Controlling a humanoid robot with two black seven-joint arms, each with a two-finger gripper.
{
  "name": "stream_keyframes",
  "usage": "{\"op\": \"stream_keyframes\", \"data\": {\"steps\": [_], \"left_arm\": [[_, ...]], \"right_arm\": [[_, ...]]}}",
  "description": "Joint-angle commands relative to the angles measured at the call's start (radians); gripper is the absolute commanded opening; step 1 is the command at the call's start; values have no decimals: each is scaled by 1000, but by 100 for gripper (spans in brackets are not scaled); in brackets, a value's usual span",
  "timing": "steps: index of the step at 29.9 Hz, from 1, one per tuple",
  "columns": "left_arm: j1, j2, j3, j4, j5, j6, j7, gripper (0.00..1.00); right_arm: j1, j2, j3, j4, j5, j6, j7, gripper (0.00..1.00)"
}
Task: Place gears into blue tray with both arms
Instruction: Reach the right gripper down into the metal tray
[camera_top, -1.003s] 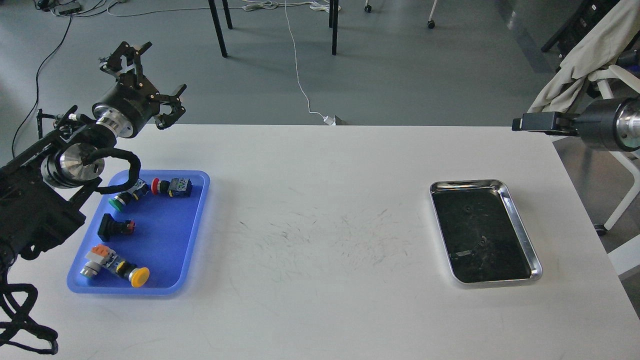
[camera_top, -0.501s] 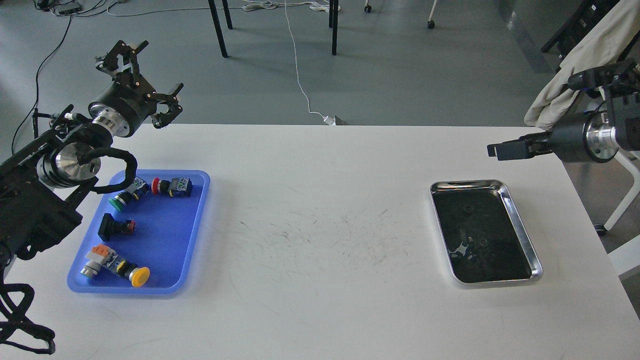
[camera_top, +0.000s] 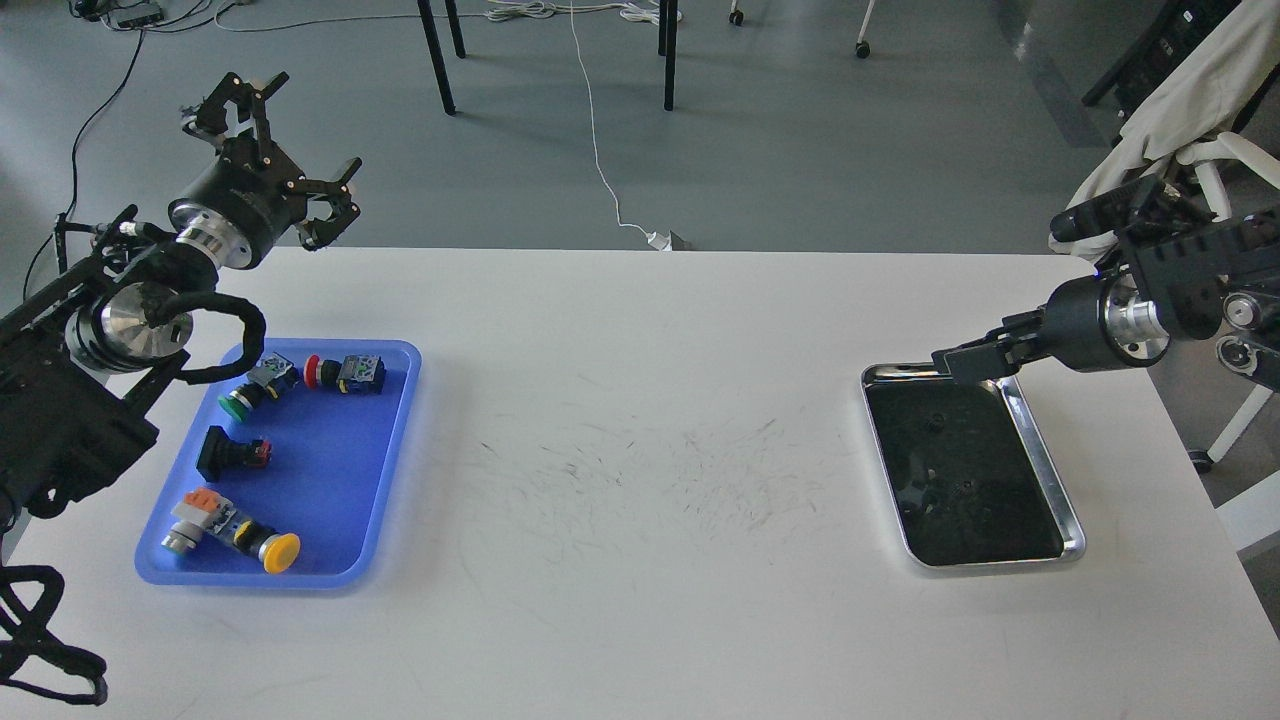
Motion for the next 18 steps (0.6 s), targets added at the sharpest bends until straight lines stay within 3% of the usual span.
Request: {"op": "stream_keyframes", "data": {"steps": [1, 8, 18], "left_arm": [[0, 3, -1, 0, 0, -4, 0, 99], [1, 8, 0, 0, 0, -8, 0, 99], [1, 20, -1, 0, 0, -14, 0, 99]], "right_arm": [[1, 28, -18, 4, -101, 0, 24, 98], [1, 46, -56, -6, -184, 0, 59, 97], [-31, 115, -59, -170, -204, 0, 61, 96]]}}
